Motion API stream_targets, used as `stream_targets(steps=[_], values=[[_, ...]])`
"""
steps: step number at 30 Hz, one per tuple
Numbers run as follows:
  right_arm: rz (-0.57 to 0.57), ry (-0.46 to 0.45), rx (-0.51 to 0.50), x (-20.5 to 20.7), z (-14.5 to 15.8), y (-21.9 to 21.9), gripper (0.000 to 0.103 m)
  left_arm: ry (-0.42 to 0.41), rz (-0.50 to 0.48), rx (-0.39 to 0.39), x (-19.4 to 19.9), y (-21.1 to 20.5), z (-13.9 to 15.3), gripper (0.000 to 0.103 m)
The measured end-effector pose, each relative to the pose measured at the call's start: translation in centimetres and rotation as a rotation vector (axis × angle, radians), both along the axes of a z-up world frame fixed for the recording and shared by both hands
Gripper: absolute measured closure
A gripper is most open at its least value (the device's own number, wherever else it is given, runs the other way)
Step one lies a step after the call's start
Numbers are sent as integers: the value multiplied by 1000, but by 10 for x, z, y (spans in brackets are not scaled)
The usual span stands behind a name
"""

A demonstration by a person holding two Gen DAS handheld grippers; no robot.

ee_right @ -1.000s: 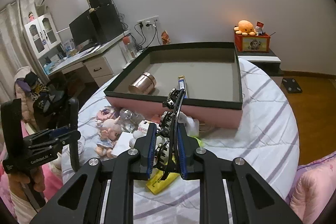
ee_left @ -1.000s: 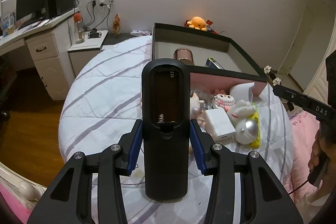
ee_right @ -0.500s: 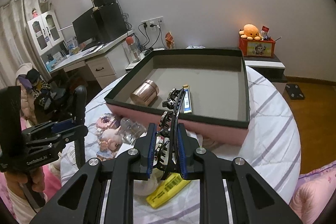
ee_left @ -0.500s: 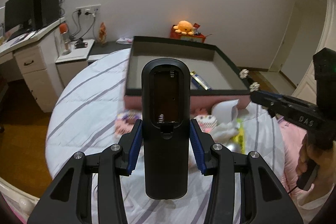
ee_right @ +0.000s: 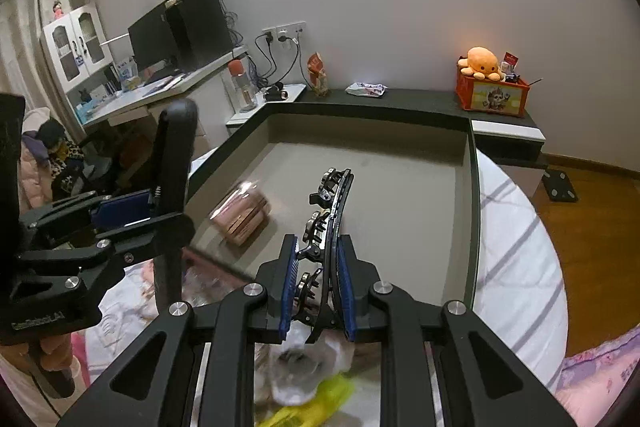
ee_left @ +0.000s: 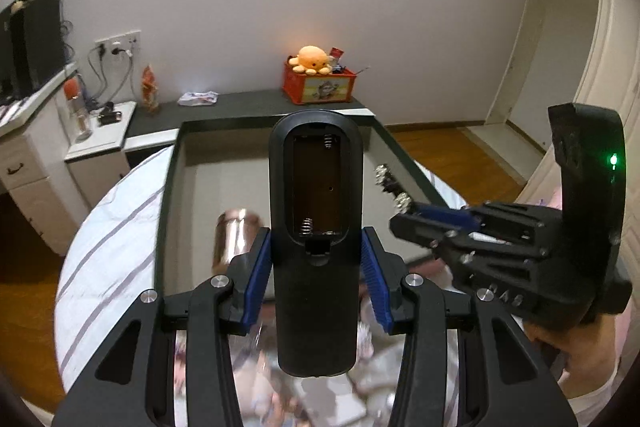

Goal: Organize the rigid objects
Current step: 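Carry the black case and hair clip over the pink box with both grippers, then lower the black case and hair clip into the box and open both grippers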

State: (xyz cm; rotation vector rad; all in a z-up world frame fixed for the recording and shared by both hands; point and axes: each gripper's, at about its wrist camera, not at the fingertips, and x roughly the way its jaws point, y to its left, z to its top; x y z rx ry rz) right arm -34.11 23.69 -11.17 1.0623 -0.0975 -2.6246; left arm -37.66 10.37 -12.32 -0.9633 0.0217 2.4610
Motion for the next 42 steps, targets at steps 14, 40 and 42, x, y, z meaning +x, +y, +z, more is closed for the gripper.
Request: stream_targets(steps=[14,40,42], values=[[-34,-123,85,-69,-31,10,83,-134,-25,-54,-86,29,-42,59],[-82,-211,123,-77,-41,13,63,-212,87,-86,-91,14,-62,25],[-84,-191,133,-70,-35,9,56,-187,99,-70,-84,7,-55,25]])
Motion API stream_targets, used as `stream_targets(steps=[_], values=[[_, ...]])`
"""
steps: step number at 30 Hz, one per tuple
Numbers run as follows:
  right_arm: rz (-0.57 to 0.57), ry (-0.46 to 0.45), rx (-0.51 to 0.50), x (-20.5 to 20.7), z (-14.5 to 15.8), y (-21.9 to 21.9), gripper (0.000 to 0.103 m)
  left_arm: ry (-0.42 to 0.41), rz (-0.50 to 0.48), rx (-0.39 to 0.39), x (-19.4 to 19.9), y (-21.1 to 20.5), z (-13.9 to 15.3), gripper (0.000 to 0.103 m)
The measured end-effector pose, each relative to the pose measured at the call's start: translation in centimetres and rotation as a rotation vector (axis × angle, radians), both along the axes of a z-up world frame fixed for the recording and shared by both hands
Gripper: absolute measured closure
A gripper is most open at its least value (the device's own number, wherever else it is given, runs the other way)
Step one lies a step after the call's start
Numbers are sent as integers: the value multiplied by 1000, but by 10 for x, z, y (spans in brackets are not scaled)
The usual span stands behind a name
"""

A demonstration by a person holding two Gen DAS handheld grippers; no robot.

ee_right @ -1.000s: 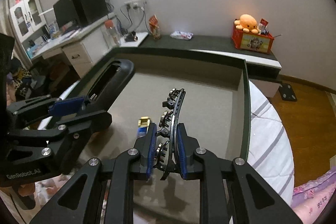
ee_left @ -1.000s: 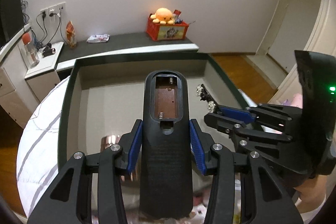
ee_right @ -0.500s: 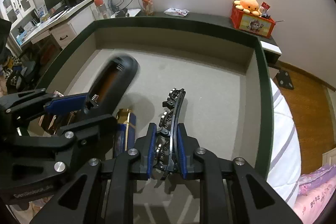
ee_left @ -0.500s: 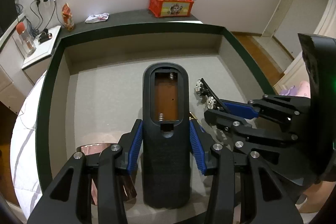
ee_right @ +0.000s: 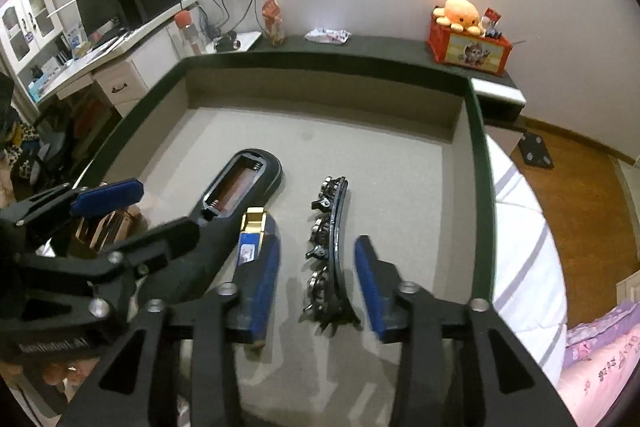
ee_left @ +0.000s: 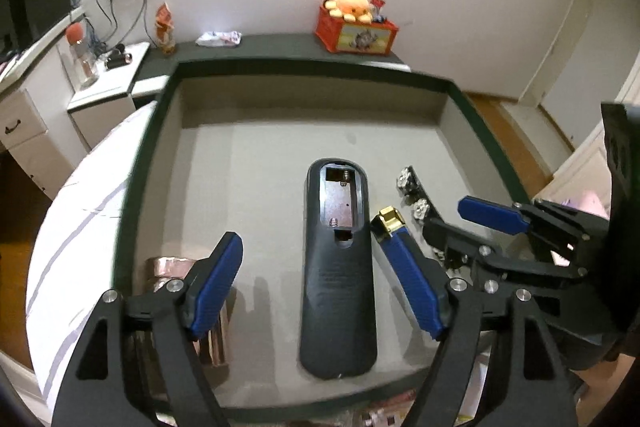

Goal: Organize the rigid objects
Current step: 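Lower the black case and hair clip into the box and open both grippers, then withdraw both tools from the box toward the remaining items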

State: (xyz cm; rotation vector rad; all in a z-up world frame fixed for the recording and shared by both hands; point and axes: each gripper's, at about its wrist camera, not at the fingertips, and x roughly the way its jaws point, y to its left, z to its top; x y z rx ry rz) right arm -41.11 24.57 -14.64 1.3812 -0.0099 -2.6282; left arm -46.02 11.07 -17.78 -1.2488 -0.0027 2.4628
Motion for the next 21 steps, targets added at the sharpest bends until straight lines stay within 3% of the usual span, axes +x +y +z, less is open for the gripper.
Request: stream_targets(steps=[6,16,21], values=[[-35,81,24,24,25,-2,22,94,2,-18,34,-15,28,13],[-19,177,-3,80,56,-14,22,209,-1,-51,106,-30,63,3],[-34,233,-16,117,66,-17,22,296,78,-53,148,-52,76,1]])
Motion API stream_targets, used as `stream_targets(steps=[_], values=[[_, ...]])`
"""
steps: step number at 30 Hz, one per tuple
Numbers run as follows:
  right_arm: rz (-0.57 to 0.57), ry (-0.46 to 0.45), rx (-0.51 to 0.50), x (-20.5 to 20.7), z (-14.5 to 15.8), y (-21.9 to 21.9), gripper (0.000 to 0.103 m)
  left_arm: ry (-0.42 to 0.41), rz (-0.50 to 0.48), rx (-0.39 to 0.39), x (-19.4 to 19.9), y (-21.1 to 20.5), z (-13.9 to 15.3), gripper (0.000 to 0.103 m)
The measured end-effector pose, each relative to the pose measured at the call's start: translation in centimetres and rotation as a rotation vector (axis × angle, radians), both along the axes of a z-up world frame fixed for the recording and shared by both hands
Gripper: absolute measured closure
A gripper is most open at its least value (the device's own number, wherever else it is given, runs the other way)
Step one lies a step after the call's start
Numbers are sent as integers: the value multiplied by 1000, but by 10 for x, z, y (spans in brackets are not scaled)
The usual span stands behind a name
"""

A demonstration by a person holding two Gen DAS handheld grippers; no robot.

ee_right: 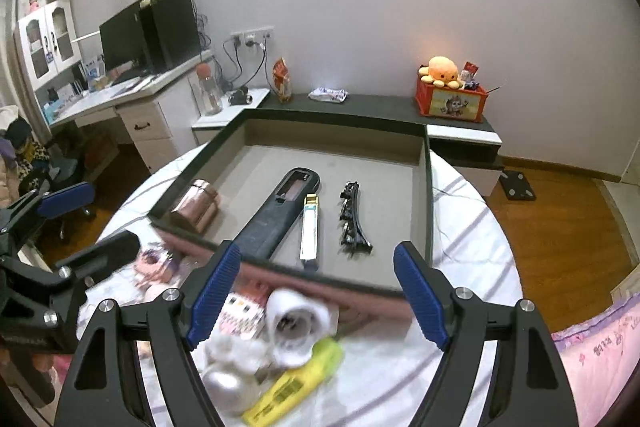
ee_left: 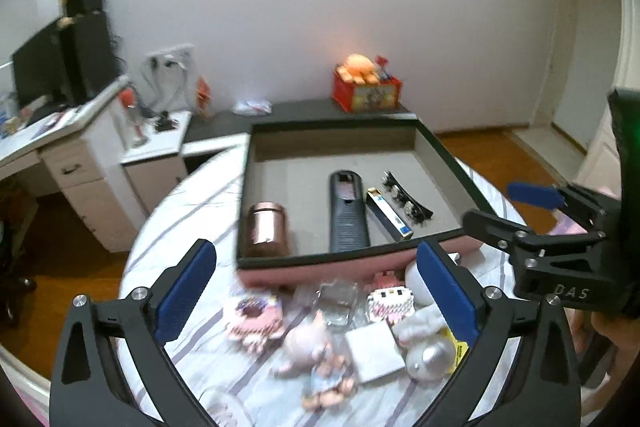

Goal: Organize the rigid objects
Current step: 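Withdraw both tools from the box toward the remaining items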

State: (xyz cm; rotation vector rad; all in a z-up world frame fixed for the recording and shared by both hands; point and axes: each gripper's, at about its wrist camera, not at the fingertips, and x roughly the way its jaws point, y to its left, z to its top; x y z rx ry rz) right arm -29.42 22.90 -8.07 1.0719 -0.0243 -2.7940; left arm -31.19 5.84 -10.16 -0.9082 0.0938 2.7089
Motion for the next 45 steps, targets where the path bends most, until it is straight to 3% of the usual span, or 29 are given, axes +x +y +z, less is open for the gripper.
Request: stream_targets(steps=[2,4,8,13,25,32,41,45], values=[[-14,49,-13,19,5,-3,22,65,80,54,20,-14,6,0],[-9,87,-35,35,9,-6,21,83,69,83,34,-22,6,0],[8,112,-26,63,8,-10,20,56,96,15,58,-36,-10,0],[-19,83,-3,84,-7,-5,20,-37,91,59,71,-53,-36,0],[3,-78,27,95,-70,-18,20,-117,66,-25,75,-47,-70,0],[3,-151,107,84,-103,-27,20,-165,37,-61,70,-37,-88,0],[-142,-152,107,83,-107,19,20,-219,88,-25,49,-32,-102,0],[-144,-152,77,85,-106,31,20,-219,127,-2,38,-25,-104,0]])
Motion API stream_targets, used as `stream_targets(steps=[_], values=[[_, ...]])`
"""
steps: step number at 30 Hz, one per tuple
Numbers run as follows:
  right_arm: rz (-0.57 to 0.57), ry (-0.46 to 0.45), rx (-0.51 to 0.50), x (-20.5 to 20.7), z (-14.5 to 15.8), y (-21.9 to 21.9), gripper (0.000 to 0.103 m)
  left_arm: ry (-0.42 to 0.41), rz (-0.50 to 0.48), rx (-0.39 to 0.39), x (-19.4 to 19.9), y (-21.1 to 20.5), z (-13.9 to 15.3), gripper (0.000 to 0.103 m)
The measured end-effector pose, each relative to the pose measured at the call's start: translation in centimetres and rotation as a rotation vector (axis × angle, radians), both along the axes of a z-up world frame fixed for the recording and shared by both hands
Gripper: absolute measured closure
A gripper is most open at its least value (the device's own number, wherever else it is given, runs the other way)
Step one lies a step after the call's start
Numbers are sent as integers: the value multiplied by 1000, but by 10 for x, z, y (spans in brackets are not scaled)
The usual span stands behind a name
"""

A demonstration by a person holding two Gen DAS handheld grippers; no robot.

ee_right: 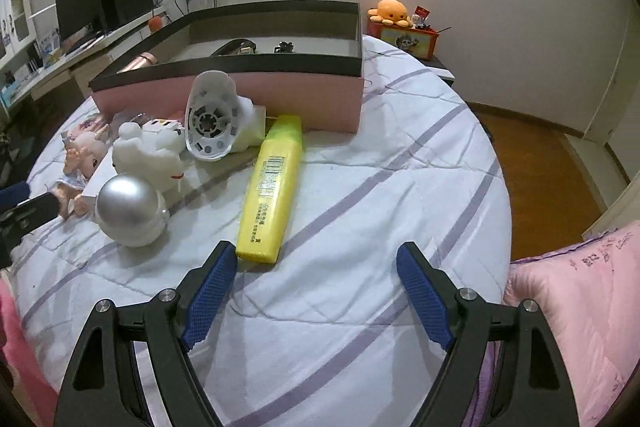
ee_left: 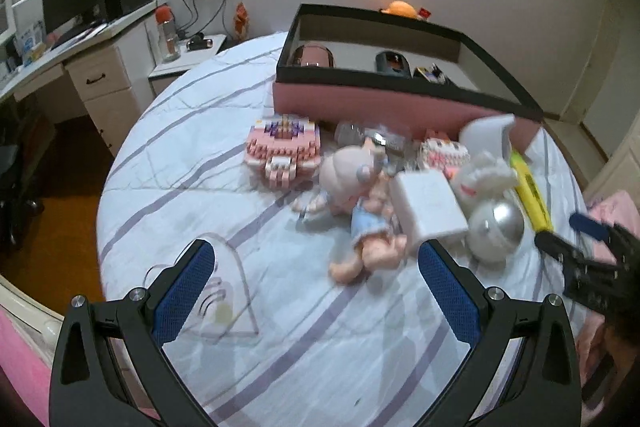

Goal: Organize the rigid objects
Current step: 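Withdraw both tools from the box toward the remaining items, then grasp the doll figurine with the left gripper while the right gripper grasps the yellow highlighter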

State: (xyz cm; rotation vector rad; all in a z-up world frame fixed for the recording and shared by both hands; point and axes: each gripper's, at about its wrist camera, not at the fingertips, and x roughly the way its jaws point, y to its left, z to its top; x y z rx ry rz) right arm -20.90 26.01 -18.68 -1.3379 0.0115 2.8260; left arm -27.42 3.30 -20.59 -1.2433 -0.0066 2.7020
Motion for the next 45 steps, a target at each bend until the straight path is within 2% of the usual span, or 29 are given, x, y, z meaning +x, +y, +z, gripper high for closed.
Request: stream_targets(steps=[2,5,10,15,19,25,29,31,33,36,41,45], values=[[9,-1,-2,1,-1,1,20,-7,17,-7,-7,2,-3,4],[19,9,-14,3,0,3,20,-37,4,0,-17,5,-7,24],[32,9,-44,-7,3,9,20,-56,-53,-5,-27,15,-10,42],[26,27,-44,-10,4,12,23,-28,-91,-71,-32,26,-11,42],[38,23,-48,-23,3,11,35,-41,-111,-59,-32,22,-11,42],[63,10,-43,-43,2,3,36,-57,-143,-67,-18,7,-6,42],[86,0,5,-52,-3,-7,37,-70,-141,-58,-11,-4,-8,42],[107,1,9,-51,-2,-10,49,-68,-135,-46,-11,-5,-9,40],[120,1,4,-49,-1,-10,56,-69,-127,-31,-14,-5,-11,38],[127,-4,-25,-43,1,-5,76,-72,-118,-35,-19,-1,-16,36],[129,-17,-72,-37,2,1,76,-48,-109,-67,-24,6,-19,39],[112,-13,-54,-46,1,-3,76,-49,-118,-55,-24,3,-18,39]])
